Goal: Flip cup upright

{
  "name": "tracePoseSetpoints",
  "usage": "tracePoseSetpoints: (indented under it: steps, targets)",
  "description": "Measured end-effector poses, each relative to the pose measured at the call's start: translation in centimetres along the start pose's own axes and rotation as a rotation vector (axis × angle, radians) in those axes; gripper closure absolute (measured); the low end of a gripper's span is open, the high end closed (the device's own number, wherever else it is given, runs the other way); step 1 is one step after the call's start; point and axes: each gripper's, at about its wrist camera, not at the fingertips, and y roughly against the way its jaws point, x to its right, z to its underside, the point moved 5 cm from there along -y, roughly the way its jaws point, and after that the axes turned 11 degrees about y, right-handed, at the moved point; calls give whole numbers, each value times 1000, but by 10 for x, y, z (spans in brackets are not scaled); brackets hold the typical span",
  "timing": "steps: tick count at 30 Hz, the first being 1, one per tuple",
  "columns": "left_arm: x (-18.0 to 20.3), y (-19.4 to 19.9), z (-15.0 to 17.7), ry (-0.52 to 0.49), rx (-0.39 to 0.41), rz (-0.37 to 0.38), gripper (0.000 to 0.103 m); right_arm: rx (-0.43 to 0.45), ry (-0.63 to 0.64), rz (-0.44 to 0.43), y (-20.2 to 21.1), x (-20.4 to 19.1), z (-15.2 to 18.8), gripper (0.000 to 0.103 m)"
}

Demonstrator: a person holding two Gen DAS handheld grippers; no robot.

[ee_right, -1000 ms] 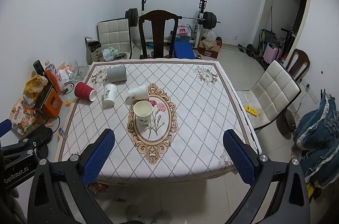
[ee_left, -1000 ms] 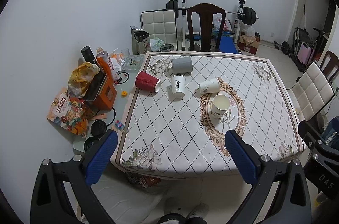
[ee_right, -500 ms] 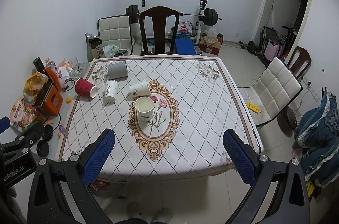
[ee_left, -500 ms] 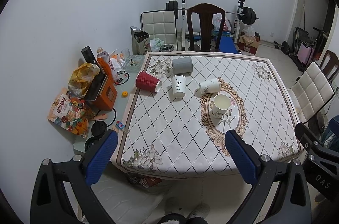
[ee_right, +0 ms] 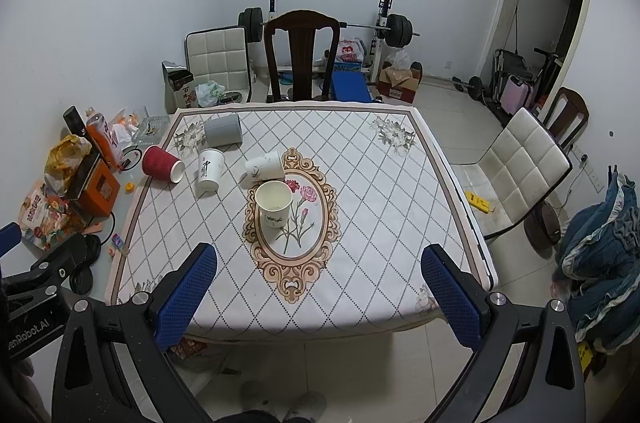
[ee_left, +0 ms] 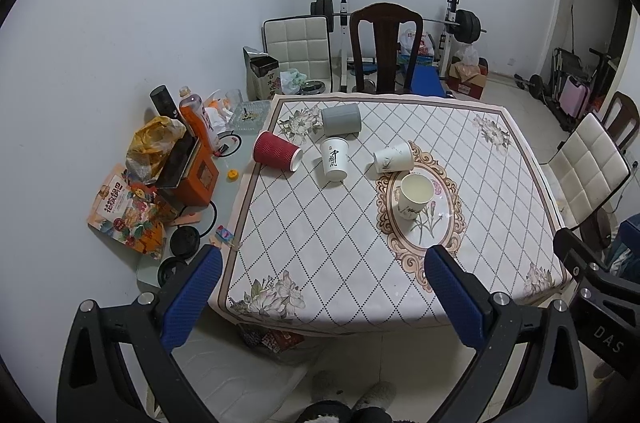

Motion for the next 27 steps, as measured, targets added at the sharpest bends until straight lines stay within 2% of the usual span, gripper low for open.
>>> tracePoseSetpoints:
  steps: [27]
  targets:
    - [-1, -2, 4, -4, -3, 1, 0, -5, 1, -1, 0, 0, 3, 0]
